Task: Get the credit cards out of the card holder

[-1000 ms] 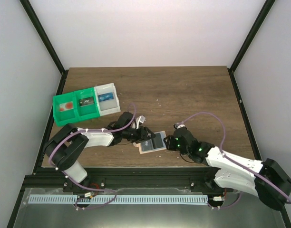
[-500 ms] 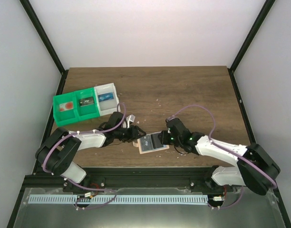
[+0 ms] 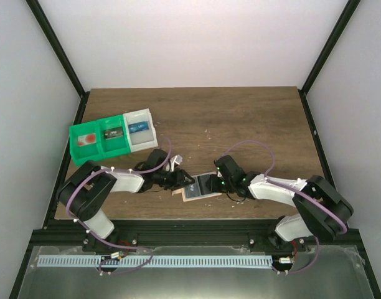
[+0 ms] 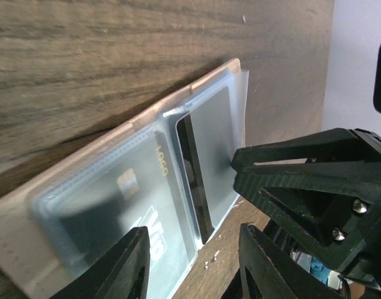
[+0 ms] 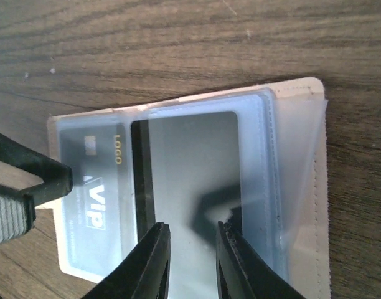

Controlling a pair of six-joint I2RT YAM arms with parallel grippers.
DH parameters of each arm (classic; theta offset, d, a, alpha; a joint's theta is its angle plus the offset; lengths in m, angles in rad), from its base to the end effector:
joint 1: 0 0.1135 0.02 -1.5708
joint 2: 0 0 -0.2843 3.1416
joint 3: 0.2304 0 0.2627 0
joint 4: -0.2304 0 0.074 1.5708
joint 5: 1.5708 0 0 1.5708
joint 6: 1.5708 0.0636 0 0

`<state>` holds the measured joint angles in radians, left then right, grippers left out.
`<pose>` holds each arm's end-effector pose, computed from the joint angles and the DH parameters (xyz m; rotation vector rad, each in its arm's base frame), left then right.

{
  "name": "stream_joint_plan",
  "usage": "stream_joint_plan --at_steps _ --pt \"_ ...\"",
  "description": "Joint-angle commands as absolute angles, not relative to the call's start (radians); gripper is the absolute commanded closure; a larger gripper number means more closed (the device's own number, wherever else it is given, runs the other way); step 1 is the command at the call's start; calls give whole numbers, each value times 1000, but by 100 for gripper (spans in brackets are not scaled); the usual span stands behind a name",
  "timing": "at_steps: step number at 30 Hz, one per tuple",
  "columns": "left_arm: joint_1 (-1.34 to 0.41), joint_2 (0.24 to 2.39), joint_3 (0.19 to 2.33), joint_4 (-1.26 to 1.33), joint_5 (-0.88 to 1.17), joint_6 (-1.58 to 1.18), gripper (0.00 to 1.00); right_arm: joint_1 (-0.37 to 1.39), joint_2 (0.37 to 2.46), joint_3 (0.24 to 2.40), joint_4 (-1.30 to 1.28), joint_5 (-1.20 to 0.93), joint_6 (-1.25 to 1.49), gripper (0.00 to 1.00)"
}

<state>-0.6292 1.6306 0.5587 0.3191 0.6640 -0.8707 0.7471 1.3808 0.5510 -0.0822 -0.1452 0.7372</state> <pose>0.2216 -0.2098 0.1166 0.0727 2.6359 -1.4284 0.1897 0.1882 0.1362 -0.0790 2.6500 0.7544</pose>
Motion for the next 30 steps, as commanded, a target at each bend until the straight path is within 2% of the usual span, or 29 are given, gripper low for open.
stream_joint_plan --at_steps 1,7,12,30 --pt "-654 1667 591 347 677 -864 59 739 1407 542 -70 -151 736 78" --pt "-661 1700 604 345 670 -867 59 739 1392 542 -68 -148 733 78" --pt "-660 1698 618 329 658 -867 59 739 1377 557 -98 -55 708 78" --pt "-696 1725 628 325 608 -876 61 740 1417 492 -20 -122 705 79"
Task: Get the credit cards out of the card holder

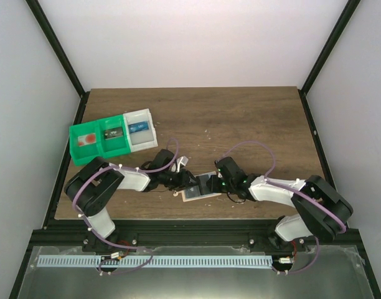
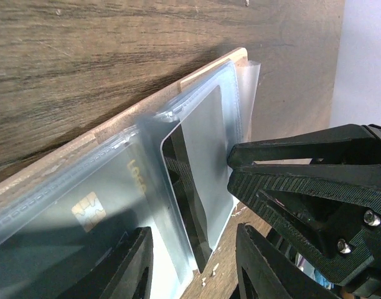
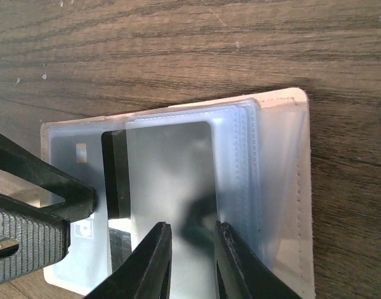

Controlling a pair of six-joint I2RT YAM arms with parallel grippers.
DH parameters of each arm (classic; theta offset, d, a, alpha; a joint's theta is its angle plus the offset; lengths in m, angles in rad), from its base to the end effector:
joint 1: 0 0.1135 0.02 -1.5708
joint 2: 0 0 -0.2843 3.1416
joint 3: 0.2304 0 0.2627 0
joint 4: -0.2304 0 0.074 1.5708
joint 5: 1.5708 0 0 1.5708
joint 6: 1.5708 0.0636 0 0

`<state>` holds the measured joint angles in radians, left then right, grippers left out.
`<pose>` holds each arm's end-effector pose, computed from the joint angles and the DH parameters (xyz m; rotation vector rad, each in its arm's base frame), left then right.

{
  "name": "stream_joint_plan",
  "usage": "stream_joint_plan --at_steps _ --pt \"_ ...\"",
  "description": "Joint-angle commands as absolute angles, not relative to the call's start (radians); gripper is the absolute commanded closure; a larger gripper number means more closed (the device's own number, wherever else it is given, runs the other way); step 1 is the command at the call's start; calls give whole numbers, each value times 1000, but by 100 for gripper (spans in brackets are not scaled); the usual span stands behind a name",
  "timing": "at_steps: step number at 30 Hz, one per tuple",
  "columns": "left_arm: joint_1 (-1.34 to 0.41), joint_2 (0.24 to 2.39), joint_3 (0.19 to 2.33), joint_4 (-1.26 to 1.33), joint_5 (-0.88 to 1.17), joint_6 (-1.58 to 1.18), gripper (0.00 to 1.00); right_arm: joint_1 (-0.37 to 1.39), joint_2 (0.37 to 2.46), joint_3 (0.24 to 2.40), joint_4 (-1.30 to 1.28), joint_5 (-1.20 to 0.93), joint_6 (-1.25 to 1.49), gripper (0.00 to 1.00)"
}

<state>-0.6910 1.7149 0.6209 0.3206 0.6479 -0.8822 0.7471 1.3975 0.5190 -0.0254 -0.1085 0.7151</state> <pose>0.2227 -0.2340 0.1080 0.1205 2.6806 -1.4225 0.1900 0.1853 0.1271 -0.0913 2.6236 0.7131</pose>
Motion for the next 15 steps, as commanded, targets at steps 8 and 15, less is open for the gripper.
stream_joint_plan --at_steps 8,15 --pt "-700 1744 623 337 606 -888 65 740 1392 450 60 -175 723 79" --pt "-704 1755 633 353 619 -904 72 741 1403 446 76 -187 722 79"
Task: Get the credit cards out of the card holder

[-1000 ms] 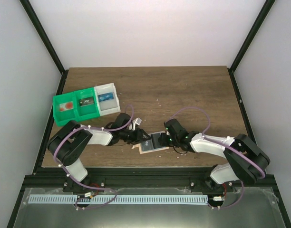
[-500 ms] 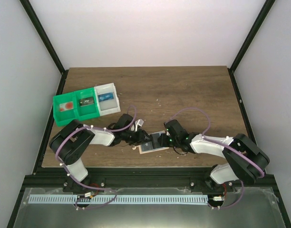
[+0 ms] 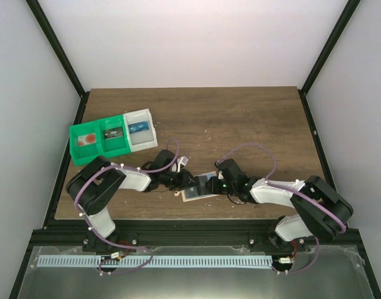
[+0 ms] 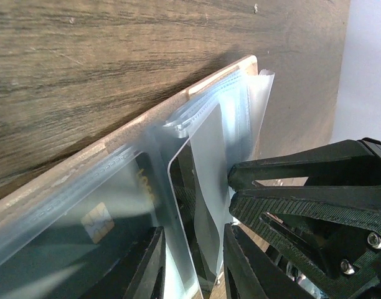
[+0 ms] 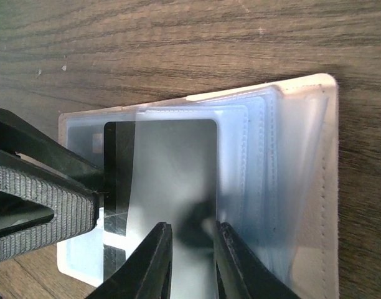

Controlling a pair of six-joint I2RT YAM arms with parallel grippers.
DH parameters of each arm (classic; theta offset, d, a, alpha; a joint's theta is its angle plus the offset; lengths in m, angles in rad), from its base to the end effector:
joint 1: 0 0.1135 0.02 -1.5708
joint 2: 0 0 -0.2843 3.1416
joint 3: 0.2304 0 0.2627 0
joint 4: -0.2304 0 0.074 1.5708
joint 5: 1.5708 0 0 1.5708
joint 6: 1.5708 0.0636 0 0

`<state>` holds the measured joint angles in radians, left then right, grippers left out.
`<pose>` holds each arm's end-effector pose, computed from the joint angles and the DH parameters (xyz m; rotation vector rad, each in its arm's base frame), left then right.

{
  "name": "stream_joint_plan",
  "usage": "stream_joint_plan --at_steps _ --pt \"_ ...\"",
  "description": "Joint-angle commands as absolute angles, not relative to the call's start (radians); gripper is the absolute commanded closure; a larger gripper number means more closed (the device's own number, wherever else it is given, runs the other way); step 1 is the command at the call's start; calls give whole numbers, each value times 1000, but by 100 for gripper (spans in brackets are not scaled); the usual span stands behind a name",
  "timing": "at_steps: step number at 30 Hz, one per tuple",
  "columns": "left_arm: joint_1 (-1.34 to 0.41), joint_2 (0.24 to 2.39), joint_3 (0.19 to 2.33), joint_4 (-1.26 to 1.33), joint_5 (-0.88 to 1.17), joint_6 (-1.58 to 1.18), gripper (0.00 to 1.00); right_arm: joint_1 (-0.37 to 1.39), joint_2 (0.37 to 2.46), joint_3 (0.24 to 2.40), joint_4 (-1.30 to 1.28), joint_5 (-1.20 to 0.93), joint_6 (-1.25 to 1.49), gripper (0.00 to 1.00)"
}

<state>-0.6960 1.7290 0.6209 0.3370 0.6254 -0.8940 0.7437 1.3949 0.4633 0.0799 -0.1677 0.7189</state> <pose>0.2238 -0.2355 0.1047 0.0987 2.6805 -1.4035 0.1849 0.1845 0.1211 -0.1142 2.5942 0.8139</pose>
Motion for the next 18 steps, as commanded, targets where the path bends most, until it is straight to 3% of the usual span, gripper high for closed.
stream_joint_plan --at_steps 1,7,18 --pt "-704 1760 632 362 625 -910 72 740 1405 443 81 -189 722 79" --pt "-715 1764 639 377 621 -911 73 739 1399 425 97 -193 726 79" --pt "-710 1733 629 351 587 -909 100 740 1403 424 89 -172 723 79"
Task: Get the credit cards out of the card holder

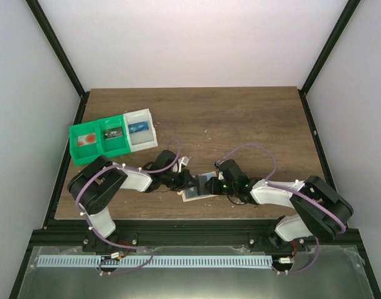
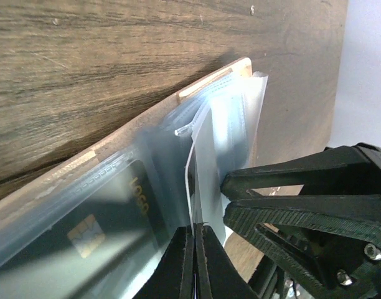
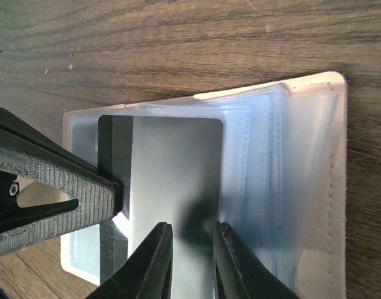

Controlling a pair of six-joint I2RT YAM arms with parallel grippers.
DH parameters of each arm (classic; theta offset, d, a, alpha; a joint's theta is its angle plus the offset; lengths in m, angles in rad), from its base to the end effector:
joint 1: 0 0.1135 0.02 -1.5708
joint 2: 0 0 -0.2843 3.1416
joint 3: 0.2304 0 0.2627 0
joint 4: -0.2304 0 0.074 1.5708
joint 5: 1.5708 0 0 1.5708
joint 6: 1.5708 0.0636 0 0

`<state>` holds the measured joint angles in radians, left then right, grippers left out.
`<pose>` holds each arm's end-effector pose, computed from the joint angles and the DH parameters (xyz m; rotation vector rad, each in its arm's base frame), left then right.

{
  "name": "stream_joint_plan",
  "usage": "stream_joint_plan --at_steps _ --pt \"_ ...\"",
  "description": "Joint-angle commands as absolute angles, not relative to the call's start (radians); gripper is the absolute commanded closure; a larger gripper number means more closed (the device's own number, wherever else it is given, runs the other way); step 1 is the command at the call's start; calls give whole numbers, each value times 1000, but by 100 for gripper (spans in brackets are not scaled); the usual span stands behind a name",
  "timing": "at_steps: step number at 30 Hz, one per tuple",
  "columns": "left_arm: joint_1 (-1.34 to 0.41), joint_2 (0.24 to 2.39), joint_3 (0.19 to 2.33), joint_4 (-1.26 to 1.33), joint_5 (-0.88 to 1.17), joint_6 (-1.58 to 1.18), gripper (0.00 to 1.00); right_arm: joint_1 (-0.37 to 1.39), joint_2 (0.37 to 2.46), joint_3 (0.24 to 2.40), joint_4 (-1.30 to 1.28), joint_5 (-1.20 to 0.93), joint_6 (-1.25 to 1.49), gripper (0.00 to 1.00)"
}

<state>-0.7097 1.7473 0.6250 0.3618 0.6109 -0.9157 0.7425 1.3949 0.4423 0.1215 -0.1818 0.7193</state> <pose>0.2237 -0.2403 0.1020 0.0842 2.6796 -1.4034 0.1834 0.1839 0.1189 -0.1211 2.5784 0.8427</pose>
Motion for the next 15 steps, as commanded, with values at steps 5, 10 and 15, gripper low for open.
stream_joint_plan --at_steps 5,10,15 --pt "-702 1710 614 348 577 -907 100 739 1400 426 88 -169 721 79" --pt "-679 1677 589 334 570 -899 100 740 1400 428 85 -163 719 79" --pt "-649 1625 532 359 573 -910 100 739 1404 431 79 -154 716 79"
